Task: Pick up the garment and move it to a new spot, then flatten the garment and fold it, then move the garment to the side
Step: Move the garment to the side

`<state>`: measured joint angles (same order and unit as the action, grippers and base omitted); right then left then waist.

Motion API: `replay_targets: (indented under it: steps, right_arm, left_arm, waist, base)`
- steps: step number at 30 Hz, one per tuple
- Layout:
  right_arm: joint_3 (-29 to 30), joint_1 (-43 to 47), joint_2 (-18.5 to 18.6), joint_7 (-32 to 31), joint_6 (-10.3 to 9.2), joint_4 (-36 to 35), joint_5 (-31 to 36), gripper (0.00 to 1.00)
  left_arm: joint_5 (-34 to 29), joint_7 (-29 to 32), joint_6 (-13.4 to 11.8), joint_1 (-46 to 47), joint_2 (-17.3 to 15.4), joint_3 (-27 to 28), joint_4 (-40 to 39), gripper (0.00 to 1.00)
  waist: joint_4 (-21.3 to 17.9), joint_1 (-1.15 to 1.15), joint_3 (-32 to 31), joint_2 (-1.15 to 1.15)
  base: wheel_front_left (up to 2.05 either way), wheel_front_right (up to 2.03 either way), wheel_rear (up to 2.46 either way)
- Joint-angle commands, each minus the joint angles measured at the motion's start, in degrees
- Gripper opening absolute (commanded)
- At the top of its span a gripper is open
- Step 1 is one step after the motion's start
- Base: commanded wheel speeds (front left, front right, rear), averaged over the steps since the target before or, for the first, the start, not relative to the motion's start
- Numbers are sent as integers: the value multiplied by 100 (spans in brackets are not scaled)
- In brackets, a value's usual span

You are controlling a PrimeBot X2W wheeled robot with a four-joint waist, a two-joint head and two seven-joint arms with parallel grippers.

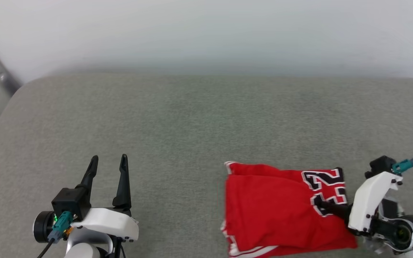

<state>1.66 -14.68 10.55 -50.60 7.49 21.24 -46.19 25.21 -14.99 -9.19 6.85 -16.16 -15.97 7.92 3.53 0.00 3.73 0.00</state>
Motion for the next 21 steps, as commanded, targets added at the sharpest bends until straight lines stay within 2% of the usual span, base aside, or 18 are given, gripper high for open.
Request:
replay_targets:
  steps: [1, 5, 10, 15, 21]
  right_arm:
    - [-180, 72, 254, 196, -1, -72, 374, 0]
    - [-414, -47, 613, 537, 0, -198, 1163, 0]
    - [-311, -250, 870, 736, -1, -318, 1824, 0]
    - [-47, -611, 943, 847, -1, -288, 2135, 0]
    - [429, -1187, 1026, 1289, -1, -81, 2358, 0]
  left_arm:
    - [-9, -21, -18, -68, -14, 22, -37, 100]
    - [-39, -18, -13, -46, -40, 4, -147, 100]
    - [-97, -5, 9, 176, -59, -55, -344, 100]
    - [-153, 94, 46, 515, -118, -79, -579, 100]
    - [-367, 335, 127, 1237, -288, -162, -998, 100]
  waist:
    - [-243, 0, -84, 0]
    - [-631, 0, 15, 0]
    - [-1205, 0, 322, 0]
    - [-1766, 0, 913, 0]
    - [-2095, 0, 1920, 0]
  base:
    - [0, 0, 0]
    - [0, 0, 0]
    - [0, 0, 0]
    - [0, 0, 0]
    - [0, 0, 0]
